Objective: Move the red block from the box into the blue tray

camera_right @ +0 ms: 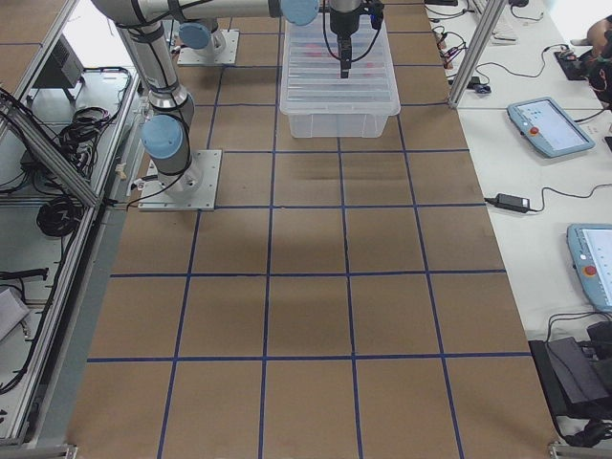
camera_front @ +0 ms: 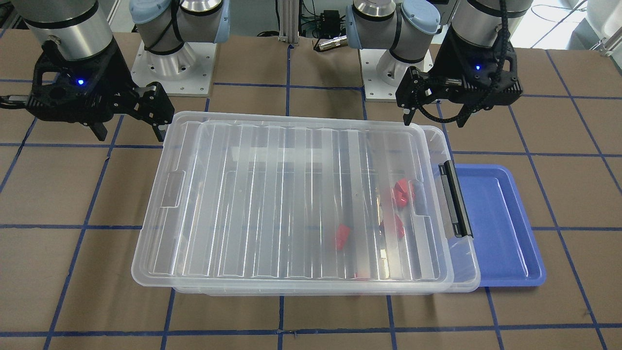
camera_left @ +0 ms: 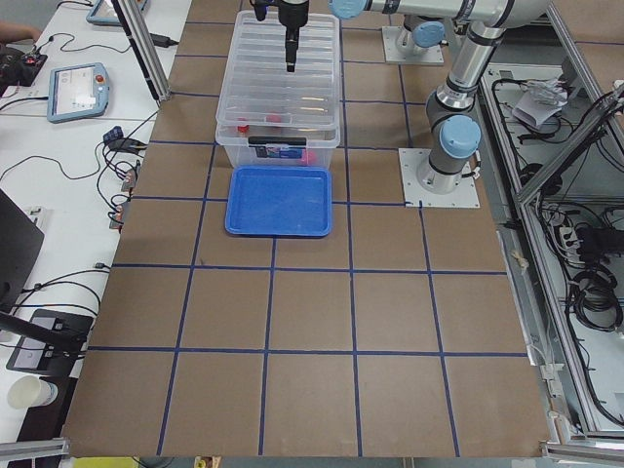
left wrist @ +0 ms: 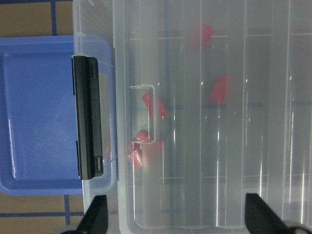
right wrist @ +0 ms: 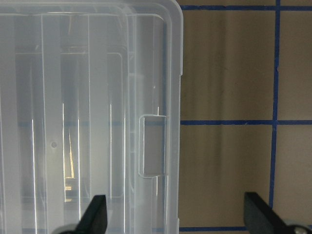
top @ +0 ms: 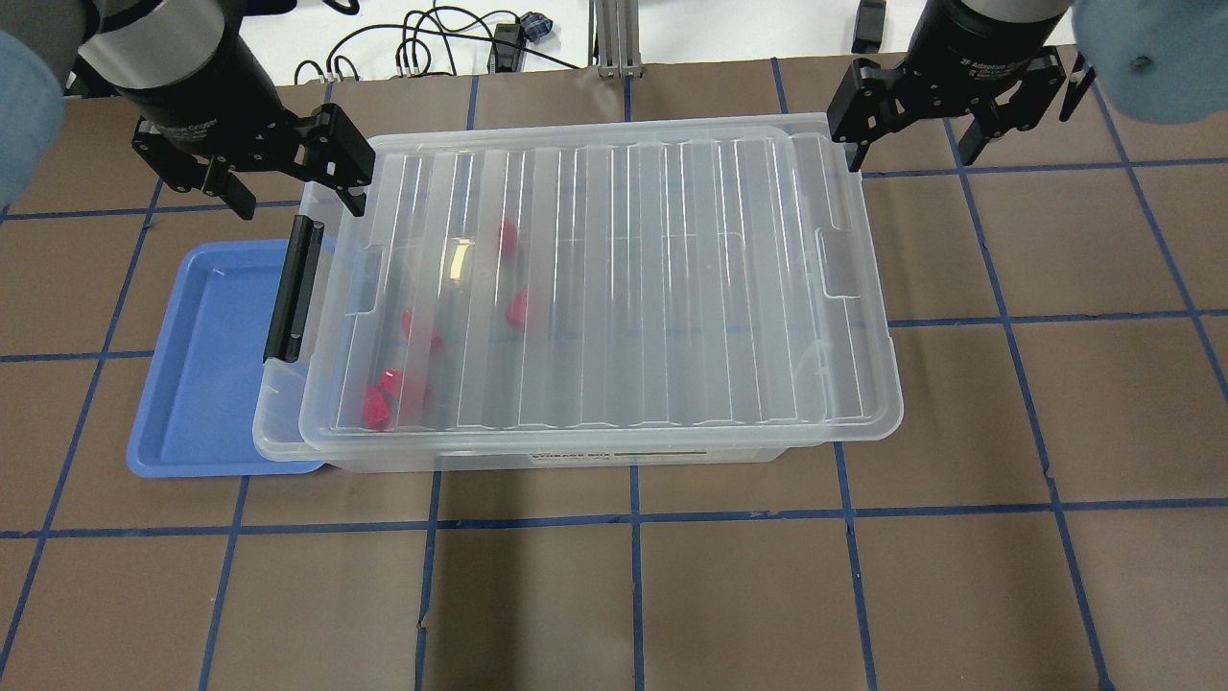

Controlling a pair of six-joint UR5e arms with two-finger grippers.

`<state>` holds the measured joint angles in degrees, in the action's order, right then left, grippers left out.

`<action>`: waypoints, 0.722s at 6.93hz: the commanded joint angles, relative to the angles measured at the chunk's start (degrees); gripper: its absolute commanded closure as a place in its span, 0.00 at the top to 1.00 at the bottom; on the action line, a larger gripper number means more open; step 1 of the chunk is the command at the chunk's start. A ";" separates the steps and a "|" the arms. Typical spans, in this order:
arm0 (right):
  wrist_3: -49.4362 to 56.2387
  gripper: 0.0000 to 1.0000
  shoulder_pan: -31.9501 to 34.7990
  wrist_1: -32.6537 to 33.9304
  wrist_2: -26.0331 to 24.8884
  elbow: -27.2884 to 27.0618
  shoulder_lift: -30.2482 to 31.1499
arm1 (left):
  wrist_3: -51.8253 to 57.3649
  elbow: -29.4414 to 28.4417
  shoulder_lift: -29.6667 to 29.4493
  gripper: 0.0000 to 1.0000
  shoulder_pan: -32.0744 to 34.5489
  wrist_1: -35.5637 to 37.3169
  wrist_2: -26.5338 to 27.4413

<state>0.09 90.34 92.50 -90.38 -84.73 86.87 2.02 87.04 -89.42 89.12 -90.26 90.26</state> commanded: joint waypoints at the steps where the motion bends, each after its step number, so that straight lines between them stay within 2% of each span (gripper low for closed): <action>1: 0.00 1.00 0.01 0.05 -0.06 0.01 -0.12 | 0.26 0.59 0.30 1.00 0.00 0.00 0.09; 4: 0.87 1.00 -0.34 0.31 -0.50 -0.78 -0.21 | 0.17 0.24 0.21 1.00 0.00 0.00 0.00; 5: 1.14 1.00 -0.52 1.36 -0.59 -3.40 -0.56 | 0.26 0.41 0.39 1.00 0.00 0.00 0.09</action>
<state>0.79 90.03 92.95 -90.86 -85.94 86.58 2.22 87.35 -89.15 89.12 -90.26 90.29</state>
